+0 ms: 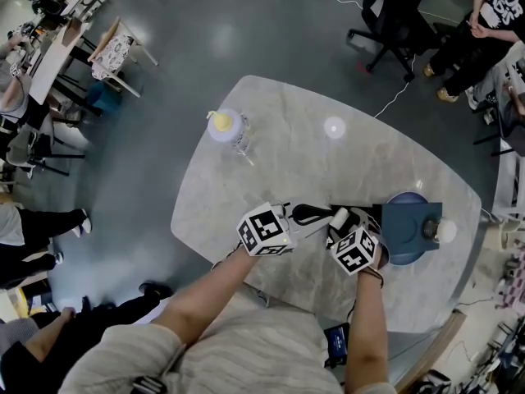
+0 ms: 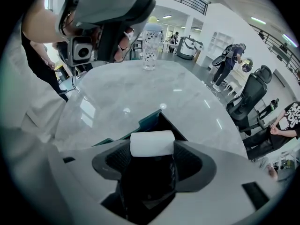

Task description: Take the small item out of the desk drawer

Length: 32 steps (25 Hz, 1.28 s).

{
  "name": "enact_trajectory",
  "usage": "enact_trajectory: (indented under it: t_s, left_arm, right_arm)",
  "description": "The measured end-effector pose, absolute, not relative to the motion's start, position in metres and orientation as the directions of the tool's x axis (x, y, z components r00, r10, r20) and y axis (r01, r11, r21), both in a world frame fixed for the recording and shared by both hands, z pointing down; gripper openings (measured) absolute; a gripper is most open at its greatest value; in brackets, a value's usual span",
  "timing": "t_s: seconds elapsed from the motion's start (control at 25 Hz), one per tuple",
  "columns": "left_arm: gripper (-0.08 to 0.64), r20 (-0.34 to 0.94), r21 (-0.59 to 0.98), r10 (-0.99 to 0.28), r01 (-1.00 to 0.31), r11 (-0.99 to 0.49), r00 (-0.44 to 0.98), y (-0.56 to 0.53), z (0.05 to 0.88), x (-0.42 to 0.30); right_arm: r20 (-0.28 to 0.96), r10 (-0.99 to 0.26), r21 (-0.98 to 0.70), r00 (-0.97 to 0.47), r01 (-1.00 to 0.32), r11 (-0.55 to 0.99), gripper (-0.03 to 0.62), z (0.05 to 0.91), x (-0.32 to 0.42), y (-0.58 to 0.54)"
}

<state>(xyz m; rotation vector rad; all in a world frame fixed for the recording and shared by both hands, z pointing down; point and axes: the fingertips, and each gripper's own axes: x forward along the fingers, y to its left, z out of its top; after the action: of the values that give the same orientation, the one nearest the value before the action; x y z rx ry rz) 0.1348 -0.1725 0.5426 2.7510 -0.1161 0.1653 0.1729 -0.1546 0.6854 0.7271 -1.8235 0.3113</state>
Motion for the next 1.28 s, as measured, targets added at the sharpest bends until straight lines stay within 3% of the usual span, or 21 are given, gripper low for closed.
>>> enact_trajectory:
  t_s: [0.6,0.96,1.28]
  left_arm:
    - [0.020,0.143,0.351,-0.050,-0.097,-0.931,0.989,-0.163,0.534,0.135]
    - [0.020,0.130,0.310,-0.030,-0.070,-0.948,0.991,-0.155,0.512,0.145]
    - [0.020,0.106,0.272,-0.013,-0.042,-0.961,0.994,-0.144,0.484,0.150]
  right_arm:
    - [0.862,-0.453,0.126,-0.228,-0.769,0.627,0.249,0.661,0.186,-0.157]
    - [0.731,-0.632,0.038,-0.257,-0.909,0.415,0.249,0.615,0.204,-0.158]
    - [0.602,-0.747,-0.015,-0.284,-0.938,0.345,0.249,0.559,0.206,-0.148]
